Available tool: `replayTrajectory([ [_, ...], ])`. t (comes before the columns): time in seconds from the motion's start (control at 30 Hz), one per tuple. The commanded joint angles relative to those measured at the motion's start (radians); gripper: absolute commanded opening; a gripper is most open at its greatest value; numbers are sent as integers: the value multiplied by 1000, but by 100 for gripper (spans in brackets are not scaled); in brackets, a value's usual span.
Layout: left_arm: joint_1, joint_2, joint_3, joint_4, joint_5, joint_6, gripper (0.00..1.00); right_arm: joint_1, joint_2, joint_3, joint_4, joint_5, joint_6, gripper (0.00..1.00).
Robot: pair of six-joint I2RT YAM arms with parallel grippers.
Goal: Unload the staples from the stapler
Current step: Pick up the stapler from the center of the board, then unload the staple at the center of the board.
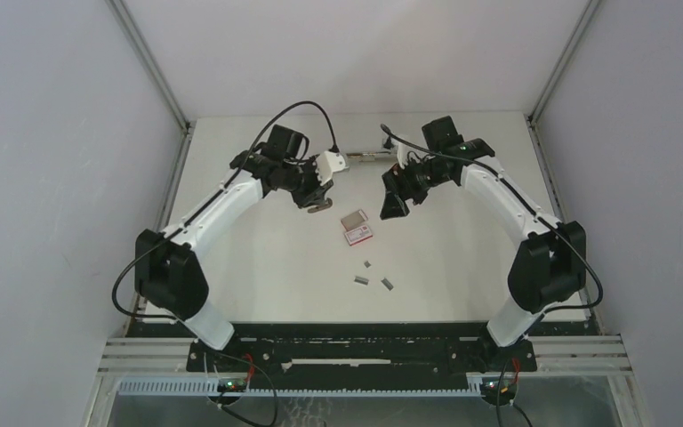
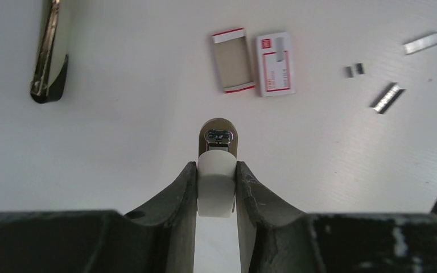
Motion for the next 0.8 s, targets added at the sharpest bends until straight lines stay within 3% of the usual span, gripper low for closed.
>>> replayTrajectory([
  [0.0, -36, -93, -67, -12, 101, 50, 0, -3, 45, 55, -67, -256, -8, 80],
  [0.27, -145, -222, -145, -25, 160, 107, 0, 16, 149, 70, -148, -517, -41, 77],
  [0.77, -290, -309, -208, 11, 102, 110, 0, 105, 280, 73, -119, -569, 64, 70],
])
